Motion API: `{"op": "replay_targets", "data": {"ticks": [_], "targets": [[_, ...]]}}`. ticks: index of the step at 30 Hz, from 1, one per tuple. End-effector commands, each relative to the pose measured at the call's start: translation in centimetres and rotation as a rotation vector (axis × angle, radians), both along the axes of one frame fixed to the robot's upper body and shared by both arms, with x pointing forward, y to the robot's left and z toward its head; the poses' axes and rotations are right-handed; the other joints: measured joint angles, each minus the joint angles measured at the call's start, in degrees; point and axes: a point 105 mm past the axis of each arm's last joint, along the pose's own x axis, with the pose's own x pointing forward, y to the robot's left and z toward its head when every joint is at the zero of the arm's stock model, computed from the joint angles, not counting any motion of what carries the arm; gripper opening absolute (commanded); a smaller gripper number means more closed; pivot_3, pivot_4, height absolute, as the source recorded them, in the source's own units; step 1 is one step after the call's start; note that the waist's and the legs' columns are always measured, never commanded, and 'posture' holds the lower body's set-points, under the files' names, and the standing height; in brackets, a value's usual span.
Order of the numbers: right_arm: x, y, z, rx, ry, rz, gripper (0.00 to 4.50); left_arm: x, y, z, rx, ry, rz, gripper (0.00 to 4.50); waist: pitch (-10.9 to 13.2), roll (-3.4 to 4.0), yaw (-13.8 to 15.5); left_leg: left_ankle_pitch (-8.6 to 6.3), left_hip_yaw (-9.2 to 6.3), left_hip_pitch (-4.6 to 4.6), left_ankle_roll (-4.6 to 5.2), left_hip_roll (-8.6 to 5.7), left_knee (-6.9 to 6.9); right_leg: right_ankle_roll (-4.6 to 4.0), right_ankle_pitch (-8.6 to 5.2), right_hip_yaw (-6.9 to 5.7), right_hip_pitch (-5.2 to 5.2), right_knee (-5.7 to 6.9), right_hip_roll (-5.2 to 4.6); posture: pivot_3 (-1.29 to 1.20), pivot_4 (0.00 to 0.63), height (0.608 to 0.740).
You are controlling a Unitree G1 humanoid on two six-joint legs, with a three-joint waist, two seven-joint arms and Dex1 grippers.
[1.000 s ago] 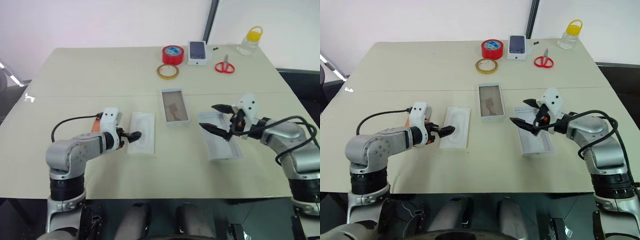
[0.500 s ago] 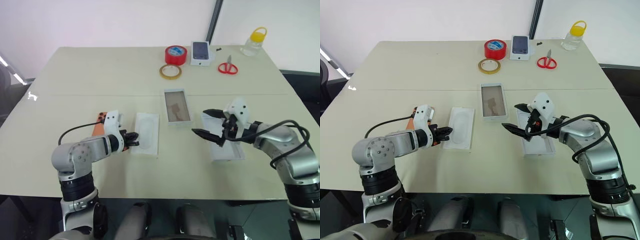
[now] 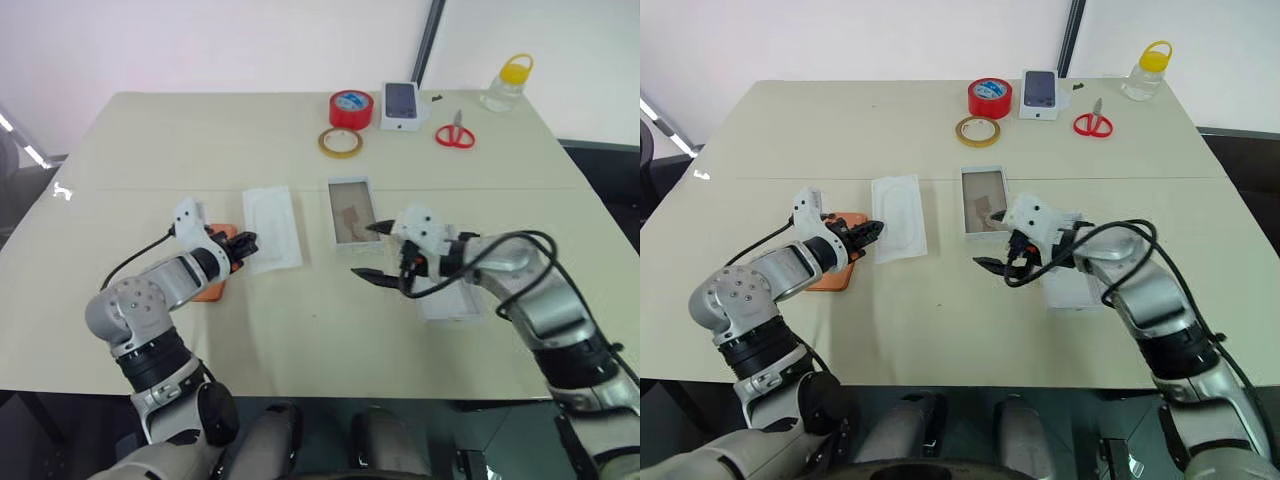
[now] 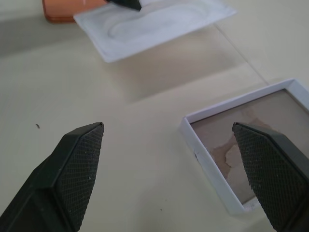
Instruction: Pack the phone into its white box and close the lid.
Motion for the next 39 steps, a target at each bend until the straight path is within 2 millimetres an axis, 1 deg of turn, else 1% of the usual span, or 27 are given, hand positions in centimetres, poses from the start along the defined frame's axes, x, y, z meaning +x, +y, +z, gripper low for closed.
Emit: {"op": "replay_targets", "data": {"ticks": [1,3,6,8,9,10,11,12,16,17,21,24,26,28,30,32,34,37,39], "targets": [[2.0,1.2,-0.4,-0.076,-0.050,0.039,4.50,0.3,0.6,1.4,-0.016,-0.048,0.019,0.04,0.0,-0.07,-0.3,0.01,0.00,0.00,-0.02,0.00,0.00,0.00,0.00,0.00,-0.01,0.00,0.00,0.00,0.150,0.740],[2.8,1.2,-1.2,-0.116,-0.047,0.046,4.50,0.3,0.7,1.4,-0.011,-0.048,0.025,0.04,0.0,-0.08,-0.3,0.03,0.00,0.00,-0.06,0.00,0.00,0.00,0.00,0.00,-0.02,0.04,0.01,0.00,0.150,0.740],[4.5,0.7,-2.5,-0.169,-0.034,0.019,4.50,0.2,1.0,1.2,-0.003,-0.044,0.034,0.04,0.1,-0.09,-0.3,0.04,-0.01,-0.01,-0.06,0.00,-0.01,0.00,0.00,0.00,-0.03,0.02,0.01,0.00,0.150,0.740],[4.6,0.3,-2.7,-0.196,-0.031,0.036,3.97,0.0,1.1,1.1,0.003,-0.042,0.035,0.00,0.1,-0.09,-0.2,0.04,-0.01,-0.04,-0.06,0.00,0.00,0.00,0.00,0.00,-0.04,0.01,0.00,0.00,0.150,0.740],[4.6,0.2,-2.6,-0.200,-0.030,0.045,3.67,-0.1,1.1,1.1,0.005,-0.041,0.038,0.00,0.1,-0.09,-0.2,0.04,0.00,-0.04,-0.06,0.00,0.01,-0.01,0.00,0.00,-0.05,0.01,0.00,0.00,0.150,0.740],[4.6,0.2,-2.5,-0.200,-0.031,0.052,3.24,-0.1,1.2,1.1,0.005,-0.041,0.040,0.00,0.1,-0.09,-0.3,0.04,-0.01,-0.04,-0.06,0.00,0.01,0.00,0.00,0.00,-0.04,0.01,0.01,0.00,0.150,0.740],[4.5,0.2,-2.4,-0.198,-0.030,0.062,2.64,-0.2,1.3,1.1,0.005,-0.039,0.044,0.00,0.1,-0.09,-0.3,0.04,-0.01,-0.04,-0.07,0.00,0.01,0.00,0.00,0.00,-0.04,0.02,0.01,0.00,0.150,0.740],[4.2,0.1,-2.3,-0.198,-0.029,0.081,2.25,-0.3,1.5,1.0,0.000,-0.036,0.052,0.00,0.1,-0.09,-0.3,0.04,-0.01,-0.04,-0.07,0.00,0.01,0.00,0.00,0.00,-0.04,0.02,0.01,0.00,0.150,0.740],[3.0,0.5,-1.9,-0.198,-0.032,0.147,0.19,-0.3,2.0,1.1,-0.006,-0.039,0.068,0.00,0.1,-0.09,-0.3,0.04,-0.01,-0.04,-0.07,0.01,0.01,0.00,0.00,0.00,-0.05,0.02,0.02,0.00,0.150,0.740],[2.6,0.7,-1.8,-0.192,-0.032,0.162,0.03,-0.2,2.2,1.3,-0.012,-0.044,0.073,0.00,0.1,-0.09,-0.3,0.04,-0.02,-0.04,-0.07,0.01,0.01,0.00,0.00,0.00,-0.05,0.02,0.02,0.00,0.150,0.740],[0.5,1.8,-1.2,-0.176,-0.030,0.229,0.03,0.0,2.8,2.3,-0.020,-0.069,0.081,0.00,0.1,-0.09,-0.3,0.04,-0.02,-0.06,-0.08,0.02,0.00,0.00,0.00,0.00,-0.08,0.04,0.03,0.00,0.150,0.740],[-2.5,3.1,-0.8,-0.160,-0.020,0.310,0.03,0.1,2.9,2.9,-0.011,-0.079,0.063,0.00,0.1,-0.09,-0.2,0.03,-0.03,-0.07,-0.09,0.02,0.00,0.00,0.00,0.00,-0.09,0.03,0.03,0.00,0.150,0.740],[-4.1,4.2,-1.3,-0.160,-0.006,0.327,0.03,0.0,2.4,3.0,-0.009,-0.076,0.031,0.00,0.1,-0.09,-0.2,0.03,-0.05,-0.09,-0.10,0.02,0.00,0.00,0.00,0.00,-0.10,0.02,0.03,0.00,0.150,0.740],[-5.1,5.1,-2.4,-0.178,0.008,0.329,0.03,-0.2,1.7,3.0,-0.006,-0.069,-0.006,0.00,0.1,-0.09,-0.2,0.03,-0.05,-0.09,-0.10,0.02,0.01,0.00,0.00,0.00,-0.12,0.03,0.03,0.00,0.150,0.740],[-5.3,5.5,-3.5,-0.214,0.005,0.324,0.03,-0.4,1.1,2.9,-0.005,-0.058,-0.036,0.00,0.0,-0.10,-0.2,0.03,-0.05,-0.08,-0.10,0.02,0.01,0.00,0.01,0.00,-0.11,0.06,0.03,0.00,0.150,0.740],[-4.8,5.9,-4.3,-0.251,-0.021,0.298,0.03,-0.6,0.6,2.7,-0.006,-0.050,-0.059,0.00,0.1,-0.11,-0.2,0.04,-0.05,-0.09,-0.11,0.01,0.01,0.00,0.01,0.00,-0.12,0.06,0.03,0.00,0.150,0.740],[-4.5,6.4,-4.6,-0.268,-0.051,0.290,0.03,-0.8,0.1,2.7,-0.014,-0.051,-0.080,0.00,0.0,-0.11,-0.4,0.04,-0.05,-0.09,-0.11,0.01,0.01,0.00,0.01,0.00,-0.14,0.07,0.03,0.00,0.150,0.740],[-4.7,6.7,-4.6,-0.261,-0.042,0.299,0.03,-0.9,-0.5,2.6,-0.014,-0.050,-0.100,0.00,0.0,-0.11,-0.5,0.07,-0.06,-0.08,-0.16,0.03,0.00,0.00,0.01,0.00,-0.16,0.10,0.06,0.00,0.150,0.740],[-4.7,6.7,-4.2,-0.240,-0.025,0.291,0.61,-1.0,-0.8,2.4,-0.009,-0.047,-0.112,0.00,0.0,-0.11,-0.4,0.07,-0.06,-0.08,-0.16,0.03,0.00,0.00,0.01,0.00,-0.14,0.10,0.06,0.00,0.150,0.740]]}}
